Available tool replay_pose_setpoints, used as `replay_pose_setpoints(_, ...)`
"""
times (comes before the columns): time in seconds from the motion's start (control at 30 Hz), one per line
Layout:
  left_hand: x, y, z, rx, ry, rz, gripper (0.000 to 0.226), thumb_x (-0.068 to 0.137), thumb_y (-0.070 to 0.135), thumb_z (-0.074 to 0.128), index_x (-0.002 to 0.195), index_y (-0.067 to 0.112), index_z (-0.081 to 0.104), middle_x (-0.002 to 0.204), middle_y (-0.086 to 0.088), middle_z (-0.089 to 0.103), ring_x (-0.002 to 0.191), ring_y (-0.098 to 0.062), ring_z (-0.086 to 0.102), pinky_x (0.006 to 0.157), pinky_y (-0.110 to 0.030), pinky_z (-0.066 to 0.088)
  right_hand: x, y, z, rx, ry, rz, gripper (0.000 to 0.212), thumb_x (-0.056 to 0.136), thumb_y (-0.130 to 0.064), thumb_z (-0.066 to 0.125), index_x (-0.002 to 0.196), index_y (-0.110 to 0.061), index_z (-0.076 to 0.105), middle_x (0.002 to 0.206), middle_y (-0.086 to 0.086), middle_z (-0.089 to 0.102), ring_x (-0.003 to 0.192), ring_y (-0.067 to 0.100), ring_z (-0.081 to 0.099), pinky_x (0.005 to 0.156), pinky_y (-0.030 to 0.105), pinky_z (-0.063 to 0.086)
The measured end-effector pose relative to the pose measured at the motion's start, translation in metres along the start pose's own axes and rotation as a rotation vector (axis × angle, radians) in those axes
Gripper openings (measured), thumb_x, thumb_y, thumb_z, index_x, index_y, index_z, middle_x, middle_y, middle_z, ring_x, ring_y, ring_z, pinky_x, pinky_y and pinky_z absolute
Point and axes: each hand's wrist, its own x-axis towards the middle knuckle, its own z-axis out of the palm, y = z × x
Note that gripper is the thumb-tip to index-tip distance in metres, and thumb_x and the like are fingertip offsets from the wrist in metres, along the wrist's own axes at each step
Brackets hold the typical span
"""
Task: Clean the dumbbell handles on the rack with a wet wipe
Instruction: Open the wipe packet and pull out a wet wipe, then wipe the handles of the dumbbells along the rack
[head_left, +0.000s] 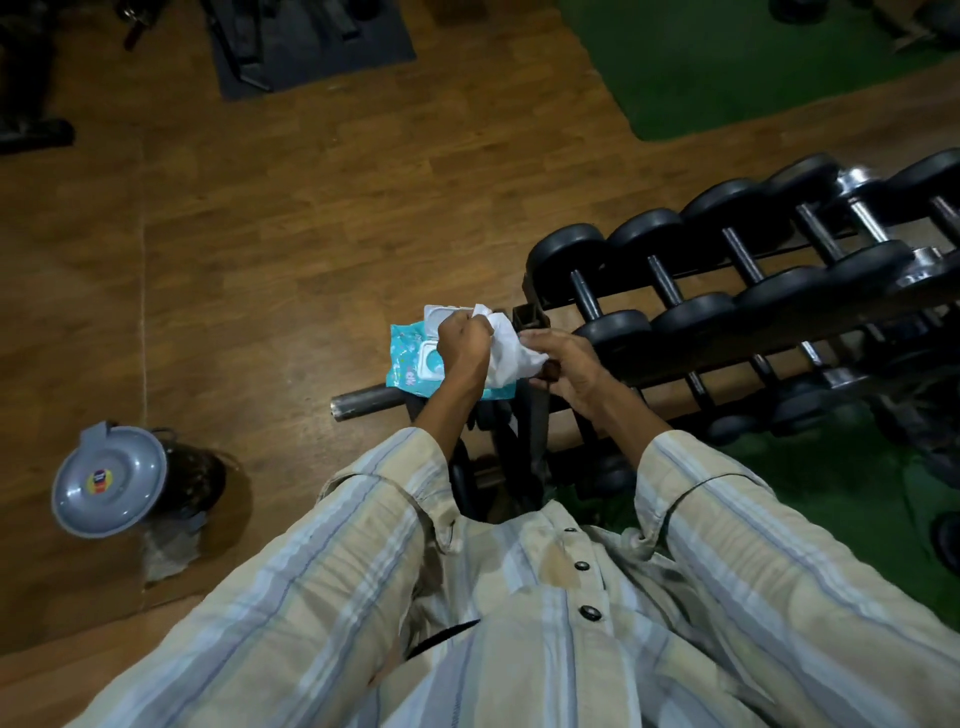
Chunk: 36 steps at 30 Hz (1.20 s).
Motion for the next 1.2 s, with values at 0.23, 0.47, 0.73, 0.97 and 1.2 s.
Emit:
replay_pose_setpoints(0.23, -0.039, -0.022, 0.046, 0.094, 0.107, 0.101, 0.013, 0.096, 0.013, 0.06, 0.086, 0.008, 0.064, 0.083, -0.005, 0.065, 0.079, -0.02, 0.059, 0.073, -0.029, 0.045, -0.012, 0.0, -0.065, -0.022, 0.05, -0.025, 0.012, 0.086, -0.005, 0.068, 0.091, -0.013, 0.074, 0.092, 0.008, 0.073, 0.09, 0.026, 0.068, 0.077, 0.036, 0.056)
replay_pose_setpoints(0.47, -0.087, -0.052, 0.082, 0.08, 0.113, 0.099, 0.01, 0.093, 0.01, 0.063, 0.097, 0.008, 0.072, 0.094, -0.01, 0.072, 0.093, -0.029, 0.068, 0.079, -0.035, 0.052, -0.028, 0.001, -0.106, 0.204, -0.016, 0.059, 0.018, 0.087, -0.007, 0.052, 0.095, -0.005, 0.068, 0.107, 0.019, 0.065, 0.097, 0.037, 0.059, 0.089, 0.052, 0.054)
replay_pose_setpoints(0.73, -0.089, -0.039, 0.091, 0.002, 0.028, -0.048, 0.04, 0.093, 0.054, 0.067, 0.087, 0.014, 0.071, 0.088, -0.008, 0.077, 0.078, -0.028, 0.073, 0.074, -0.042, 0.06, -0.02, -0.009, -0.116, 0.056, -0.014, -0.008, 0.012, 0.084, -0.003, 0.064, 0.085, -0.012, 0.071, 0.097, 0.01, 0.068, 0.093, 0.03, 0.063, 0.083, 0.052, 0.056)
replay_pose_setpoints(0.97, -0.067, -0.022, 0.109, -0.033, -0.089, 0.025, 0.02, 0.091, 0.007, 0.073, 0.073, 0.015, 0.071, 0.081, -0.009, 0.074, 0.085, -0.031, 0.071, 0.087, -0.052, 0.061, -0.012, -0.032, -0.116, -0.195, 0.109, -0.247, 0.012, 0.083, 0.0, 0.077, 0.095, 0.001, 0.073, 0.094, 0.011, 0.074, 0.084, 0.02, 0.071, 0.072, 0.027, 0.059)
replay_pose_setpoints(1.2, -0.03, -0.006, 0.119, -0.002, -0.168, 0.192, 0.011, 0.098, 0.004, 0.065, 0.088, 0.008, 0.068, 0.092, -0.011, 0.07, 0.093, -0.026, 0.067, 0.09, -0.046, 0.057, 0.01, -0.051, -0.116, -0.16, 0.055, -0.105, 0.022, 0.088, -0.013, 0.073, 0.109, -0.015, 0.07, 0.113, 0.011, 0.074, 0.093, 0.025, 0.071, 0.068, 0.034, 0.058)
